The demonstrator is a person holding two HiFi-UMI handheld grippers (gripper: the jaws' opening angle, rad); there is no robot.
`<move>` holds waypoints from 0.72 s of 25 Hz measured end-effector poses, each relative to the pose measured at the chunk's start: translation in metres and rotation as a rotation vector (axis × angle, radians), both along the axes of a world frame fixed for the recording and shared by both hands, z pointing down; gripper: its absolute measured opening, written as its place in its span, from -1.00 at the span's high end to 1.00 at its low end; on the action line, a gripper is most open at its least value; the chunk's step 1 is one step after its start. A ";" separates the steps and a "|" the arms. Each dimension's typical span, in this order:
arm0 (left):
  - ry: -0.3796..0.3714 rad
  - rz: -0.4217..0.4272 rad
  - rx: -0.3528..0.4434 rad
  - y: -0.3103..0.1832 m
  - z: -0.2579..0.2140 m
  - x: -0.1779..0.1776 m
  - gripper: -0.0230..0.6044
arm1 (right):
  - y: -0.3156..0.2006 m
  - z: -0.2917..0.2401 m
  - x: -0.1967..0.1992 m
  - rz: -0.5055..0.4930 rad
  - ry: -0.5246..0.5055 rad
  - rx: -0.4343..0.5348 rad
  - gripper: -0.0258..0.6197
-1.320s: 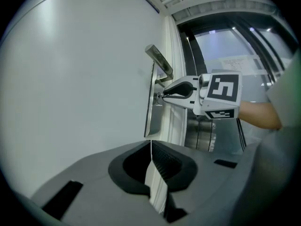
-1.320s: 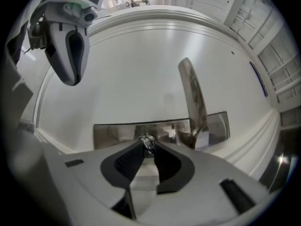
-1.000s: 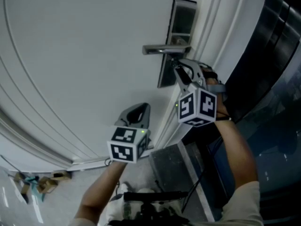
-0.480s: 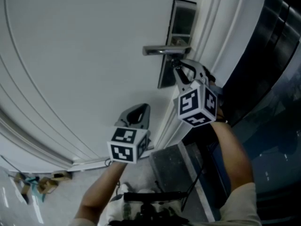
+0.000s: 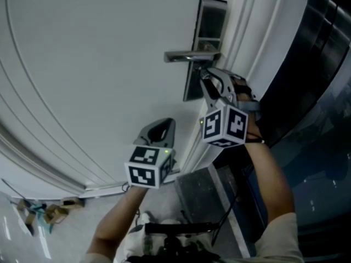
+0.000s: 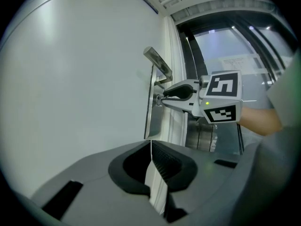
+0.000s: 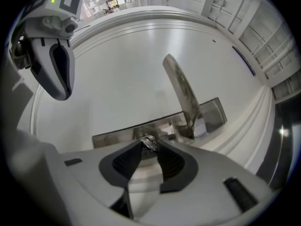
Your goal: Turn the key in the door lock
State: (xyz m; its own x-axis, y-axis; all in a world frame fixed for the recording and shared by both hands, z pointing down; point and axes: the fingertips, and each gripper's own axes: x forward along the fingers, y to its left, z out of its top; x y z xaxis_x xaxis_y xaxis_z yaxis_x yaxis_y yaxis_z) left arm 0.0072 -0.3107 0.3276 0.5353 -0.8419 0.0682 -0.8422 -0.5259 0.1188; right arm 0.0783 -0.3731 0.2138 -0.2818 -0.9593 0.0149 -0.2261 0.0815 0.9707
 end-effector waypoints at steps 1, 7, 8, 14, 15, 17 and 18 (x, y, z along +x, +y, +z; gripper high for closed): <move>0.001 -0.003 0.000 0.001 0.000 0.001 0.86 | 0.001 0.000 0.000 -0.003 0.005 0.001 0.59; -0.001 -0.028 0.004 0.009 -0.003 0.005 0.86 | 0.014 -0.001 0.003 -0.043 -0.067 -0.006 0.58; -0.001 -0.033 0.005 0.010 -0.004 0.006 0.86 | 0.018 -0.002 0.004 -0.051 -0.091 -0.010 0.58; 0.003 -0.075 0.009 0.019 -0.006 0.015 0.86 | 0.045 0.017 0.006 -0.120 -0.192 -0.090 0.58; 0.003 -0.083 0.008 0.022 -0.005 0.016 0.86 | 0.049 0.023 0.007 -0.135 -0.219 -0.115 0.58; 0.001 -0.097 0.002 0.026 -0.004 0.020 0.86 | 0.059 0.035 0.008 -0.163 -0.294 -0.167 0.65; -0.001 -0.101 0.000 0.029 -0.002 0.022 0.86 | 0.063 0.040 0.009 -0.175 -0.337 -0.191 0.68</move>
State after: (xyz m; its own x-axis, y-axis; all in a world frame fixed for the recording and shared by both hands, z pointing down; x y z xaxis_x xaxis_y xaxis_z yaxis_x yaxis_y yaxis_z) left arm 0.0291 -0.2817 0.3251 0.4476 -0.8916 0.0692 -0.8911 -0.4382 0.1178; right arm 0.0873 -0.3098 0.2541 -0.4597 -0.8855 0.0672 -0.4948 0.3183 0.8086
